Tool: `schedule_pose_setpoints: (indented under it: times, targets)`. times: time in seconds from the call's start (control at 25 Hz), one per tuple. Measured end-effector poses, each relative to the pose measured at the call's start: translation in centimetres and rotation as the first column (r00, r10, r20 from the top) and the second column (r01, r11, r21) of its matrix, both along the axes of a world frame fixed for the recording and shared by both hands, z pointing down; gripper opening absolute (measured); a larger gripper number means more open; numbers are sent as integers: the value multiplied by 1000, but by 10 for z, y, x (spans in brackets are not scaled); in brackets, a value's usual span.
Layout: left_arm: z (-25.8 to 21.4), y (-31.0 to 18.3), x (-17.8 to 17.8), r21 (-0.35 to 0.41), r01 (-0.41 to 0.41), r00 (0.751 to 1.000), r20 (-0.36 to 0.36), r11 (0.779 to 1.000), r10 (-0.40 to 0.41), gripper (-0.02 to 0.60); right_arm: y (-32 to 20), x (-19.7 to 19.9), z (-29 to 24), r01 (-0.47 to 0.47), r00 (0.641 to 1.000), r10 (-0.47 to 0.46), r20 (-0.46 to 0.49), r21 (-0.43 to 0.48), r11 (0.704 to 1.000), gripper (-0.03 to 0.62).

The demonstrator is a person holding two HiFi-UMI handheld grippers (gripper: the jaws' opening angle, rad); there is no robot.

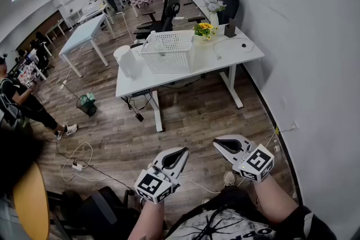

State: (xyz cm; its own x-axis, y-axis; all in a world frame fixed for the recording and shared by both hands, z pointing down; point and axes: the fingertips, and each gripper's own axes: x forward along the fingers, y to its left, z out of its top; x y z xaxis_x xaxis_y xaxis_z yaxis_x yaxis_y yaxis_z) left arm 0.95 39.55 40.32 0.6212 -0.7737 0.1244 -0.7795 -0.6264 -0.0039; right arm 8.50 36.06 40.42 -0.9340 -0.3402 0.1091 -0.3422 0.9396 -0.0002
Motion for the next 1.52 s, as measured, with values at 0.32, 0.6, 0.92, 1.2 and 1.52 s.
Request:
schedule_pose_setpoints:
  times: [0.32,0.6,0.92,1.2,1.52]
  targets:
    - [4,4,-6,1,5,1000,1,1000,-5,11,5,-7,3,4,1000,-4,-9,10,1000,21]
    - [1,3,-7,8,13,1000,-6,1000,-13,11,4,-11,-2,14,1000,-14,7,-1,1000,23]
    - [2,4,-13,16,22,1000,-11,1000,-22,11,3,-18,0,12,1000,-12,-3,-5,1000,23]
    - [6,4,-19,17,41,999,-20,999,-41,11,3,-20,2,-1,1000,1,-24,5,1000,23]
    - [13,-14,-18,-2,35,999,-27,999,-35,11,-13,-20,8,-3,1000,2,-23,-10,1000,23]
